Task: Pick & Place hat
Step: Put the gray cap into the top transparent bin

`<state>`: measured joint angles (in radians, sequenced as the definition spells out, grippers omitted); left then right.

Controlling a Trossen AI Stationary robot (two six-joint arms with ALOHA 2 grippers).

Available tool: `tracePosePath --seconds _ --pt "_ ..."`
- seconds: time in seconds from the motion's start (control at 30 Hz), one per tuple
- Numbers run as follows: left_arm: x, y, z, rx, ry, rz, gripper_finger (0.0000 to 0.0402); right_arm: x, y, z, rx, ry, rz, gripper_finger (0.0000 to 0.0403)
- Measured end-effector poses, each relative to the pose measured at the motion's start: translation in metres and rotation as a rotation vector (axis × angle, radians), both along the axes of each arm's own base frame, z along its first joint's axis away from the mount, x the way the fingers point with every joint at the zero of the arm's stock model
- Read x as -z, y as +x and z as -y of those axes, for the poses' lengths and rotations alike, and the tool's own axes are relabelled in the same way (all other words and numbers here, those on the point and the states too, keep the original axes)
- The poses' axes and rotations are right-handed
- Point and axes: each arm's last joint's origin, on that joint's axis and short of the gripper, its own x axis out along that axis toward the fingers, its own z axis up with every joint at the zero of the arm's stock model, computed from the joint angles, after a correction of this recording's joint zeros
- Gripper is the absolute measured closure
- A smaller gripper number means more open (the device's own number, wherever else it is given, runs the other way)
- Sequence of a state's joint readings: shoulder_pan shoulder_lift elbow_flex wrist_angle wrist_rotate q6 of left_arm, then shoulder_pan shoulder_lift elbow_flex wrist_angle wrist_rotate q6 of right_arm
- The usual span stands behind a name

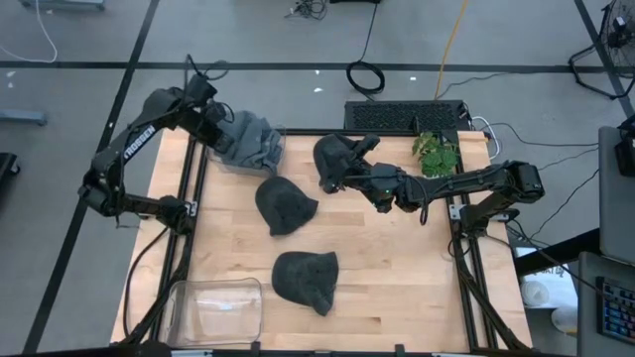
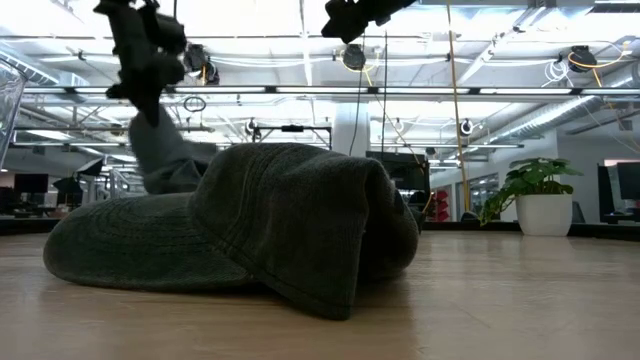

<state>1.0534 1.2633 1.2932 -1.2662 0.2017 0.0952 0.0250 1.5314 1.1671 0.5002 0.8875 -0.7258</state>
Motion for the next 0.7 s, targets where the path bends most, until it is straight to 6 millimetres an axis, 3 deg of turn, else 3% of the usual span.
tracePosePath --seconds 0.2,0.3,0.47,0.7 --pt "-0.051 0.003 0.011 0.154 0.049 0.298 0.0394 0.0 0.0 0.0 0.0 0.0 0.0 0.0149" --pt "-0.064 0.002 0.013 0.179 0.077 0.346 0.0394 0.0 0.0 0.0 0.0 0.0 0.0 0.0149" --pt "-0.061 0.0 0.012 0.134 0.105 0.258 0.0394 0.0 0.0 0.0 0.0 0.0 0.0 0.0149" --pt "-0.035 -0.003 0.01 0.079 0.03 0.132 0.0394 0.0 0.0 0.0 0.0 0.0 0.003 0.0149"
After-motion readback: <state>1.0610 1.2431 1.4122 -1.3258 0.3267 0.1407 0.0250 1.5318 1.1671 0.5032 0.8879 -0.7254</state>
